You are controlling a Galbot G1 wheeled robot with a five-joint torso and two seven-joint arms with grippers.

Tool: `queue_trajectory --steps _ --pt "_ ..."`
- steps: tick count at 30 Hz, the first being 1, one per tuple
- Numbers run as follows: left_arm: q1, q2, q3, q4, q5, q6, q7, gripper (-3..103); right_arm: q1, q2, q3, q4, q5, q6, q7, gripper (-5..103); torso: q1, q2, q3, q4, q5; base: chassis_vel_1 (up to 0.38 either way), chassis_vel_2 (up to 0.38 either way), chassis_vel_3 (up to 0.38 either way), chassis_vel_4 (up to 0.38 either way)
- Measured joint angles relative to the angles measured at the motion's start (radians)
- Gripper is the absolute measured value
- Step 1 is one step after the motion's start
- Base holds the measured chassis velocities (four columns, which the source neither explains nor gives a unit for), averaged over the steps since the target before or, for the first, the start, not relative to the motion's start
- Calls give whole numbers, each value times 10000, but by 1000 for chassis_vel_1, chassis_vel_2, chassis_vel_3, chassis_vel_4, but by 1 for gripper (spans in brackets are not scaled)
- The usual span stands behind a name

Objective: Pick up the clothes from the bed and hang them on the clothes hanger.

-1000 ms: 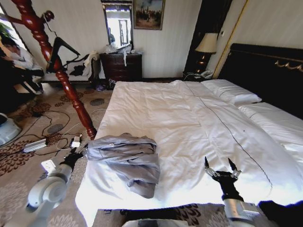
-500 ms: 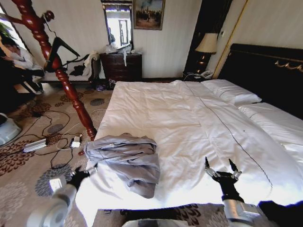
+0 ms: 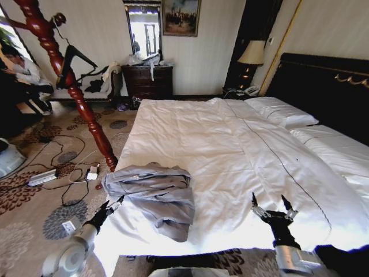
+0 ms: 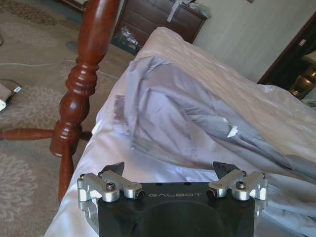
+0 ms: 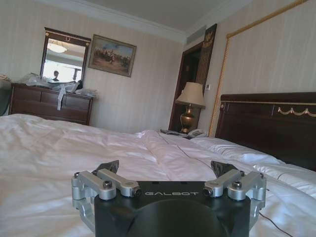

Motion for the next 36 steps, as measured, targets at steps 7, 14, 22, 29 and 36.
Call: queue_trajectory --steps 7,14,22,29,36 --pt "-613 -107 254 383 -441 -20 0 100 -28 -32 57 33 43 -32 4 100 1 0 0 -3 0 0 0 0 0" --pt "-1127 -553 406 555 -794 149 -242 100 9 -1 96 74 46 -80 7 100 1 0 0 -3 0 0 0 0 0" --pt "-1194 -612 414 959 -930 56 -202 93 45 -65 188 89 177 -139 14 100 1 -1 1 -1 1 0 0 0 0" --pt "-1713 -813 655 1352 -884 -54 -176 67 20 -62 213 99 198 -150 23 100 1 -1 0 -3 0 0 0 0 0" --pt "-1896 -915 825 1444 -807 -72 -185 40 -10 -70 240 129 201 -157 27 100 1 -1 0 -2 0 0 0 0 0"
